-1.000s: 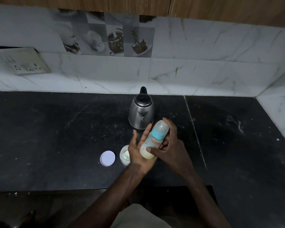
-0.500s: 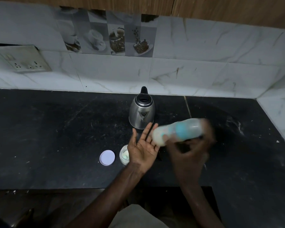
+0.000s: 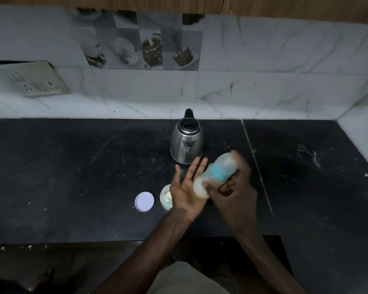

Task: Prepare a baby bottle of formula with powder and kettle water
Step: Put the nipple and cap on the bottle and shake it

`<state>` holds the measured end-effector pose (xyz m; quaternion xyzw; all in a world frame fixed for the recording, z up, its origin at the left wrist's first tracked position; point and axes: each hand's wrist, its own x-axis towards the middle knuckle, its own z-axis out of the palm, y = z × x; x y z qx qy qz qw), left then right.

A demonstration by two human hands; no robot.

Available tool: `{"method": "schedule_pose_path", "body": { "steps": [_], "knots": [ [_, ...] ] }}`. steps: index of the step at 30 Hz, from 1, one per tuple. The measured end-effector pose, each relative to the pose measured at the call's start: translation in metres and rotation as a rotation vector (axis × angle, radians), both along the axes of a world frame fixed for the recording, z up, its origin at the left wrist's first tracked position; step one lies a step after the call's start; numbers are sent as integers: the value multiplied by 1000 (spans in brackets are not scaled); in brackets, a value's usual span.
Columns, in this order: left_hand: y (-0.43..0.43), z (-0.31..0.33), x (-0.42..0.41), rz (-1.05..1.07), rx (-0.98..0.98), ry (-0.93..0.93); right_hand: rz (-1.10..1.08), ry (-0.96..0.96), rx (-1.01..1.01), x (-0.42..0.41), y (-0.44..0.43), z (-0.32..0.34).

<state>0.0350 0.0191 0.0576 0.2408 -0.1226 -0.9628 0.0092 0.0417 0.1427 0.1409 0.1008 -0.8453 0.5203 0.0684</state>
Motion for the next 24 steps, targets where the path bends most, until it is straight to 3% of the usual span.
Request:
{"method": "schedule_pose_path", "body": {
  "steps": [3, 6, 7, 11, 14, 18, 22, 24],
  "knots": [
    [-3, -2, -3, 15, -30, -3, -146, 92, -154, -12, 3, 0],
    [1, -3, 3, 5, 10, -7, 93, -67, 100, -4, -2, -7],
    [1, -3, 4, 2, 20, -3, 95, -79, 96, -3, -1, -7],
    [-2, -5, 0, 15, -14, -2, -116, 52, -118, -16, 2, -1],
    [1, -8, 5, 0, 3, -4, 82, -57, 138, -9, -3, -4],
    [3, -7, -1, -8, -46, -15, -144, 34, -171, -19, 2, 4],
    [7, -6, 1, 0, 11, -24, 0, -45, 47, -13, -2, 1],
    [6, -4, 0, 7, -10, -14, -116, 9, -95, -15, 2, 7]
  ]
}}
